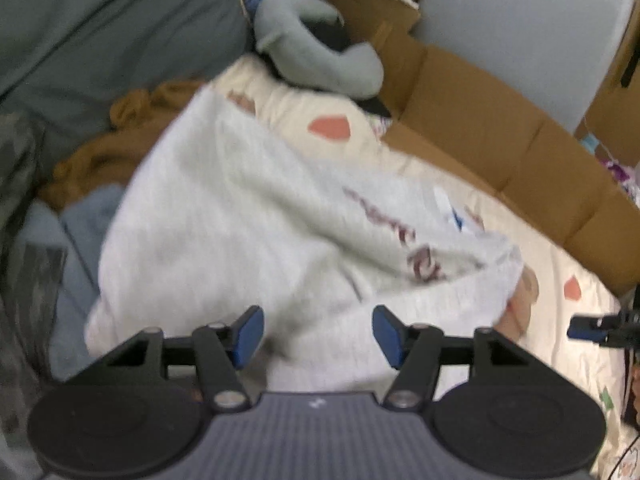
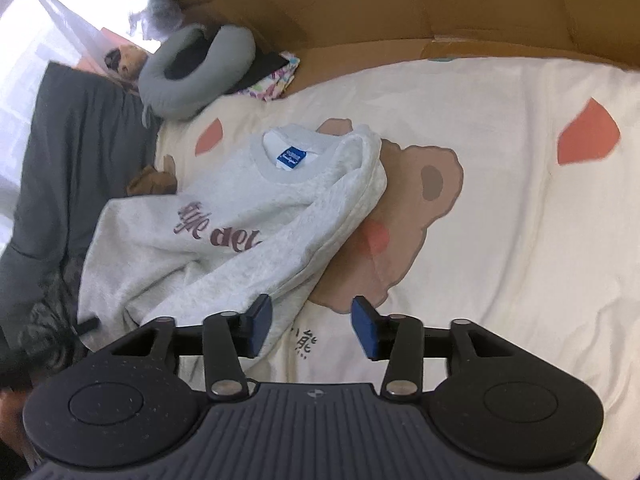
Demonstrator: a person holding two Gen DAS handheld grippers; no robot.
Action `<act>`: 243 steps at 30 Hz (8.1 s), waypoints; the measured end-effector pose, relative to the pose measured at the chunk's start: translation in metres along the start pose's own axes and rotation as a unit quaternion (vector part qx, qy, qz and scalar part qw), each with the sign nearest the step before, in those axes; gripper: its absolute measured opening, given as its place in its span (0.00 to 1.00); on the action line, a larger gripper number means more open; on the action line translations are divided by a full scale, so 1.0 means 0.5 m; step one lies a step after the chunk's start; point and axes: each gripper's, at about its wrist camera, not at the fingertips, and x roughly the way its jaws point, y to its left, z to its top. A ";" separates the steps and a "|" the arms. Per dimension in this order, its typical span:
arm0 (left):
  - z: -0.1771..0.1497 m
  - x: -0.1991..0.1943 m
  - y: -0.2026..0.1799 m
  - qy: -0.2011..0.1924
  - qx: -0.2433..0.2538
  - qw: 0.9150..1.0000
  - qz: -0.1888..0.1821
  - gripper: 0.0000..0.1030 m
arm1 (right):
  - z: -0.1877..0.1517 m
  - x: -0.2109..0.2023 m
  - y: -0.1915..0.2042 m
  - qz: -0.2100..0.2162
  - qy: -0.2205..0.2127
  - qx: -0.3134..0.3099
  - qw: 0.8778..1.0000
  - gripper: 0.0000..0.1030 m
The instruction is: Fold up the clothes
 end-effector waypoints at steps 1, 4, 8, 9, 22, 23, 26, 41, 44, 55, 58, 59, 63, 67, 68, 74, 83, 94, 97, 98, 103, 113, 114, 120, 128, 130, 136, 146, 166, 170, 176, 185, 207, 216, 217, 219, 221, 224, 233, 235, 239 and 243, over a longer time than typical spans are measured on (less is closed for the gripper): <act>-0.010 0.001 -0.002 0.004 0.001 1.000 0.002 0.61 | -0.007 -0.002 -0.003 0.004 -0.001 0.004 1.000 0.54; -0.039 0.004 -0.004 0.010 -0.001 1.000 0.010 0.63 | -0.026 -0.003 -0.008 0.007 0.006 0.003 1.000 0.54; -0.080 0.018 0.003 0.010 -0.034 0.999 0.014 0.64 | -0.048 -0.008 -0.017 0.008 0.016 -0.004 1.000 0.54; -0.091 0.022 0.005 0.009 -0.044 0.999 0.015 0.64 | -0.051 -0.010 -0.017 0.005 0.018 -0.011 1.000 0.54; -0.193 0.066 0.043 -0.004 -0.161 0.987 0.009 0.50 | -0.089 0.006 0.004 0.008 0.047 -0.062 0.997 0.54; -0.195 0.065 0.047 -0.008 -0.168 0.986 0.006 0.37 | -0.093 0.008 0.008 0.009 0.050 -0.066 0.996 0.54; -0.199 0.064 0.058 -0.018 -0.182 0.983 0.007 0.24 | -0.106 0.015 0.021 0.013 0.059 -0.080 0.995 0.54; -0.211 0.092 0.109 -0.016 -0.200 0.979 0.027 0.05 | -0.142 0.027 0.033 0.016 0.086 -0.103 0.991 0.54; -0.207 0.075 0.097 -0.029 -0.196 0.980 0.019 0.02 | -0.145 0.027 0.036 0.018 0.088 -0.106 0.990 0.55; -0.169 -0.062 -0.005 -0.055 -0.169 0.983 -0.036 0.01 | -0.148 0.016 0.062 0.023 0.086 -0.127 0.988 0.57; -0.150 -0.076 -0.037 -0.055 -0.156 0.984 -0.062 0.01 | -0.147 0.009 0.071 0.029 0.082 -0.132 0.988 0.60; -0.143 -0.079 -0.047 -0.055 -0.153 0.984 -0.071 0.01 | -0.147 0.008 0.074 0.030 0.080 -0.135 0.987 0.60; -0.115 -0.087 -0.087 -0.054 -0.144 0.983 -0.104 0.01 | -0.146 0.001 0.084 0.032 0.076 -0.148 0.985 0.60; -0.092 -0.082 -0.134 -0.053 -0.134 0.980 -0.138 0.01 | -0.147 -0.004 0.089 0.036 0.073 -0.158 0.984 0.61; -0.088 -0.078 -0.146 -0.050 -0.131 0.979 -0.148 0.01 | -0.148 -0.004 0.091 0.038 0.073 -0.160 0.984 0.61; -0.096 -0.027 -0.212 -0.026 -0.132 0.970 -0.201 0.01 | -0.158 -0.005 0.112 0.056 0.074 -0.177 0.980 0.62; -0.098 0.045 -0.300 0.020 -0.092 0.964 -0.249 0.01 | -0.178 0.006 0.130 0.071 0.083 -0.183 0.977 0.65; -0.090 0.134 -0.351 0.074 -0.088 0.956 -0.270 0.20 | -0.220 0.007 0.061 0.040 0.113 -0.142 0.983 0.65; -0.092 0.123 -0.342 0.072 -0.091 0.954 -0.276 0.32 | -0.232 0.005 0.046 0.037 0.121 -0.133 0.983 0.65; -0.093 0.118 -0.337 0.071 -0.093 0.953 -0.278 0.36 | -0.236 0.005 0.042 0.036 0.124 -0.131 0.983 0.65; -0.111 0.101 -0.285 0.073 -0.108 0.958 -0.254 0.36 | -0.253 0.004 0.027 0.037 0.138 -0.125 0.982 0.66; -0.151 0.059 -0.170 0.079 -0.127 0.969 -0.196 0.36 | -0.283 0.009 0.052 0.095 0.161 -0.120 0.975 0.66; -0.157 0.061 -0.160 0.081 -0.133 0.969 -0.191 0.36 | -0.285 0.009 0.058 0.101 0.162 -0.121 0.974 0.66; -0.191 0.065 -0.114 0.100 -0.147 0.971 -0.160 0.34 | -0.291 0.021 0.097 0.129 0.169 -0.117 0.970 0.66; -0.238 0.085 -0.091 0.155 -0.126 0.972 -0.123 0.25 | -0.309 0.060 0.108 0.133 0.168 -0.068 0.974 0.66; -0.251 0.091 -0.093 0.165 -0.124 0.970 -0.127 0.24 | -0.313 0.071 0.109 0.132 0.171 -0.058 0.975 0.65; -0.284 0.115 -0.118 0.192 -0.124 0.962 -0.151 0.20 | -0.319 0.099 0.095 0.120 0.177 -0.031 0.976 0.55; -0.279 0.102 -0.108 0.175 -0.134 0.962 -0.161 0.18 | -0.280 0.067 0.023 0.082 0.179 -0.034 0.980 0.13; -0.273 0.108 -0.118 0.166 -0.122 0.967 -0.147 0.19 | -0.187 -0.110 -0.160 -0.043 0.187 -0.073 0.979 0.13; -0.273 0.108 -0.116 0.163 -0.123 0.968 -0.146 0.19 | -0.171 -0.138 -0.198 -0.053 0.185 -0.066 0.979 0.13; -0.276 0.114 -0.118 0.165 -0.127 0.968 -0.140 0.19 | -0.182 -0.166 -0.251 -0.047 0.153 -0.027 0.987 0.51; -0.284 0.120 -0.116 0.169 -0.131 0.968 -0.134 0.19 | -0.241 -0.179 -0.312 0.003 0.109 0.081 0.991 0.56; -0.242 0.105 -0.065 0.096 -0.166 0.978 -0.076 0.50 | -0.186 -0.269 -0.300 -0.066 0.011 0.102 0.993 0.06; -0.226 0.113 -0.041 0.069 -0.195 0.977 -0.054 0.56 | -0.082 -0.382 -0.292 -0.183 -0.029 0.045 0.982 0.06; -0.223 0.115 -0.039 0.066 -0.197 0.977 -0.052 0.56 | -0.069 -0.395 -0.292 -0.195 -0.033 0.040 0.979 0.06; -0.217 0.116 -0.033 0.060 -0.202 0.976 -0.050 0.56 | -0.040 -0.422 -0.290 -0.215 -0.039 0.023 0.976 0.06; -0.213 0.114 -0.027 0.053 -0.208 0.976 -0.048 0.56 | -0.010 -0.449 -0.288 -0.234 -0.045 0.007 0.971 0.06; -0.210 0.113 -0.018 0.045 -0.214 0.975 -0.043 0.56 | 0.039 -0.490 -0.274 -0.258 -0.055 -0.024 0.964 0.06; -0.199 0.119 0.015 0.030 -0.236 0.971 -0.012 0.57 | 0.164 -0.598 -0.222 -0.321 -0.095 -0.078 0.939 0.05; -0.193 0.121 0.029 0.024 -0.240 0.971 -0.002 0.57 | 0.182 -0.624 -0.206 -0.329 -0.105 -0.087 0.934 0.05; -0.187 0.122 0.055 0.014 -0.255 0.967 0.012 0.57 | 0.219 -0.678 -0.178 -0.349 -0.132 -0.098 0.922 0.05; -0.183 0.138 0.065 -0.008 -0.290 0.956 0.044 0.60 | 0.252 -0.716 -0.163 -0.362 -0.152 -0.104 0.914 0.05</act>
